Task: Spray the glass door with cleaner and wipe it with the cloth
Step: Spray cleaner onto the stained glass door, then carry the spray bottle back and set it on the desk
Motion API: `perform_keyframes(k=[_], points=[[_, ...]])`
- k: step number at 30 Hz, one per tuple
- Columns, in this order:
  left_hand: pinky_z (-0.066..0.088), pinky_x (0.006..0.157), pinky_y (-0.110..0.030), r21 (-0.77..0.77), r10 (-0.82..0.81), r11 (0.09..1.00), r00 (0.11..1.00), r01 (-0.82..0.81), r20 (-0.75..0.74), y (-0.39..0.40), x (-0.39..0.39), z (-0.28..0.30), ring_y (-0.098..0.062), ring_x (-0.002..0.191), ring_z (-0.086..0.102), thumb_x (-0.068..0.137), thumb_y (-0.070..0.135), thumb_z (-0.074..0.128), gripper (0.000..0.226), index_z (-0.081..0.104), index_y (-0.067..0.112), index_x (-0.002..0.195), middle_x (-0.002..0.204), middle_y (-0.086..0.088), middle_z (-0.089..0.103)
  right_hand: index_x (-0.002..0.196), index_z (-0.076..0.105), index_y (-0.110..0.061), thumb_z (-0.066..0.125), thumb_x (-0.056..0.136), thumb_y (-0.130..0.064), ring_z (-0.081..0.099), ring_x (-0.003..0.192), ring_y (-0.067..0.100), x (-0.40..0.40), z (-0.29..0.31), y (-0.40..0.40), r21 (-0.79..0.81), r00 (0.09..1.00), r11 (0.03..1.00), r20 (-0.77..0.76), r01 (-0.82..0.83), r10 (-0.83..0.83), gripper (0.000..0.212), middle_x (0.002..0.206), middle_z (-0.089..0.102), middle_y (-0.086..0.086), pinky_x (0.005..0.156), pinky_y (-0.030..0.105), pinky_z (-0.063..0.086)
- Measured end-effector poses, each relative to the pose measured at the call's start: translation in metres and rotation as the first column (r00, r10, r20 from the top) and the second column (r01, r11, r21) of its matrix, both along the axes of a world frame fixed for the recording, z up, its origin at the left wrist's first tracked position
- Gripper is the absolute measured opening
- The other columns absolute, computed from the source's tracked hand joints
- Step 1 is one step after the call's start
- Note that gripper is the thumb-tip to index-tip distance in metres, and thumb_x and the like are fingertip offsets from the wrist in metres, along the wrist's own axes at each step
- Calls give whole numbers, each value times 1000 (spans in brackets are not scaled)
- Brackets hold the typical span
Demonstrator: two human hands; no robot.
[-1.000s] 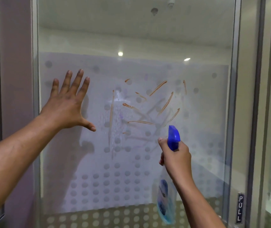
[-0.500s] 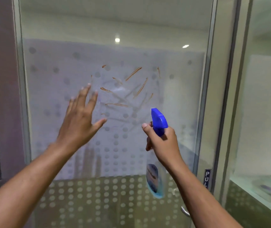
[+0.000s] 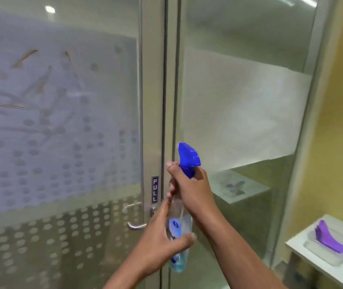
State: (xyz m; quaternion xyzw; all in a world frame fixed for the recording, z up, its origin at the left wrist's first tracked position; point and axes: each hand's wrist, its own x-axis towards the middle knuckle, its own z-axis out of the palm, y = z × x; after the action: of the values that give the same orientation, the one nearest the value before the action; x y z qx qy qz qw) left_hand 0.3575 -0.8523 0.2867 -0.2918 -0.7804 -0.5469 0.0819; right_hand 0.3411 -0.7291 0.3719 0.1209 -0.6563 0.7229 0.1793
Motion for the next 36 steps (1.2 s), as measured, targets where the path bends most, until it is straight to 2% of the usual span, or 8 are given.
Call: perform_keyframes(k=[4,8,11,20,27,29,32,36], points=[[29,101,6,-6,-70,997,996,71,52,89,7,-14,34,133,34,75,32,91,111,15,59,152,143,57,36,82,67,-24,76,94,-32,56,55,24,28,-21,79,-44,989,991,77,130,-126,17,60,57,7,66,38,54],[43,90,1,-20,-182,983,977,185,108,162,16,-29,32,112,53,81,18,88,88,34,59,137,115,61,55,85,67,-24,77,93,-34,58,57,22,52,-42,148,-40,954,959,122,279,-272,17,61,59,6,69,40,55],[55,99,-24,-24,-271,960,948,279,169,206,15,-49,9,117,67,72,34,88,88,46,41,149,126,33,70,81,67,-24,75,96,-34,58,54,20,65,-61,189,16,919,926,125,376,-375,20,60,59,5,64,37,55],[61,82,-31,-65,-389,896,848,438,359,296,-12,-117,-8,97,77,65,45,87,72,63,31,131,107,11,80,105,64,-7,71,98,-27,59,63,26,59,-127,279,-34,821,851,285,525,-495,22,68,58,10,70,43,54],[58,104,-52,-98,-403,844,743,528,534,337,-80,-167,-20,117,73,44,72,92,114,58,26,143,128,3,75,118,64,-17,74,97,-23,65,77,26,1,-180,322,-20,768,849,437,528,-468,25,82,63,12,85,44,62],[60,103,-47,-116,-398,826,716,552,574,346,-99,-180,-16,114,73,49,67,93,101,59,32,139,128,5,75,117,64,-23,74,97,-27,71,80,21,-17,-192,330,63,722,832,463,551,-513,23,87,68,8,89,47,63],[59,86,-22,-128,-436,762,649,634,623,361,-122,-195,-1,101,69,64,58,93,67,56,51,119,121,15,73,119,62,-27,72,99,-30,74,91,19,-35,-208,345,172,656,796,482,580,-581,23,101,71,5,94,43,64],[49,84,-14,-93,-478,707,571,701,668,393,-148,-211,-2,112,65,73,47,94,69,53,44,129,120,27,64,137,50,-32,70,100,-35,70,110,21,-42,-218,378,209,636,847,579,489,-510,42,127,65,8,100,41,59]])
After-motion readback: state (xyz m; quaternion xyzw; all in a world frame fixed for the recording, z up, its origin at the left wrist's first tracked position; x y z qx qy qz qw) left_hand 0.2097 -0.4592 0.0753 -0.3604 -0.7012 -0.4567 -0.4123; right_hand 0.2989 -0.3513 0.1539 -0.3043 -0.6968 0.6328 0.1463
